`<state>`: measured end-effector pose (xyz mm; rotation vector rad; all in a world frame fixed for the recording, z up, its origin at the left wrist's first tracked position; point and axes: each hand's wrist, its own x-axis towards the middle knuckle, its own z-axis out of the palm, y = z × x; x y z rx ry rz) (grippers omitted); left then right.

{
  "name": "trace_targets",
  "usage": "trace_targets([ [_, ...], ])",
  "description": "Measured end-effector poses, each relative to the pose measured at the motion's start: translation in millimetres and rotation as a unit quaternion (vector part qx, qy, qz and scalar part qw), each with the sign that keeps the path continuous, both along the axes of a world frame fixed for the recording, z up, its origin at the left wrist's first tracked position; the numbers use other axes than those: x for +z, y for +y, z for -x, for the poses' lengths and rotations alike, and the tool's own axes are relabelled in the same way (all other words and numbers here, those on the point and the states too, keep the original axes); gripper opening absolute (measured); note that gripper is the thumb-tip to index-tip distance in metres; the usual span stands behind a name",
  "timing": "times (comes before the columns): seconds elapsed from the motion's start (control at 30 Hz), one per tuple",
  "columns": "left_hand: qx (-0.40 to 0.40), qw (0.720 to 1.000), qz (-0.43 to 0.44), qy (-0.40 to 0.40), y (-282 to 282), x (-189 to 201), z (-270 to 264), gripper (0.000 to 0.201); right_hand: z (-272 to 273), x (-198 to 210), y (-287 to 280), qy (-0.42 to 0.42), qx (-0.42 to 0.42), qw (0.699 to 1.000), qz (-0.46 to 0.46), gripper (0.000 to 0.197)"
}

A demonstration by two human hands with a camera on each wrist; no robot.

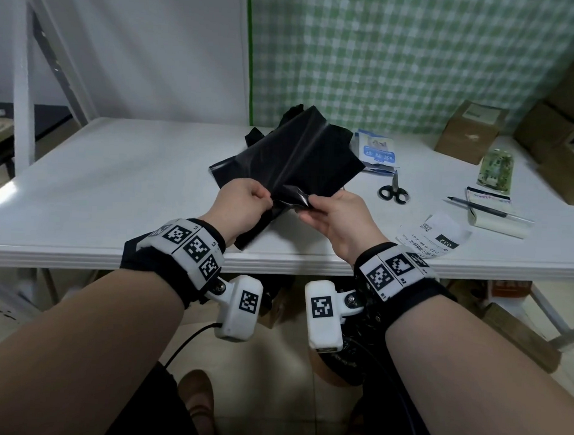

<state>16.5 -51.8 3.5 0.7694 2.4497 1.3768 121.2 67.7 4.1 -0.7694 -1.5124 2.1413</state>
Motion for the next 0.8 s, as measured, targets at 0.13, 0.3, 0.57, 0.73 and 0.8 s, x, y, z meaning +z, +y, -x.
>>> trace_targets([
  [0.13,-0.036,0.999,0.012,-0.034,-2.9,1.0,-1.7,0.018,-2.2,-0.3,2.2,-0.003,-0.019,0.999,-0.027,0.030],
  [0.3,-0.114,0.980,0.137,-0.094,-8.7,-1.5,0.6,0.008,-2.4,-11.0,15.0,-0.134,-0.149,0.970,-0.139,0.024],
  [0.57,0.058,0.967,0.242,0.058,-19.5,-18.8,44.4,0.026,-11.5,-9.9,42.4,-0.251,-0.259,0.899,-0.246,0.021],
  [0.73,0.117,0.934,0.334,0.044,-30.1,-26.7,73.3,0.042,0.8,-17.1,47.8,-0.232,-0.211,0.923,-0.223,0.023],
  [0.8,0.116,0.930,0.347,0.035,-30.3,-27.1,78.7,0.040,6.6,-18.2,41.9,-0.232,-0.162,0.930,-0.236,0.040],
])
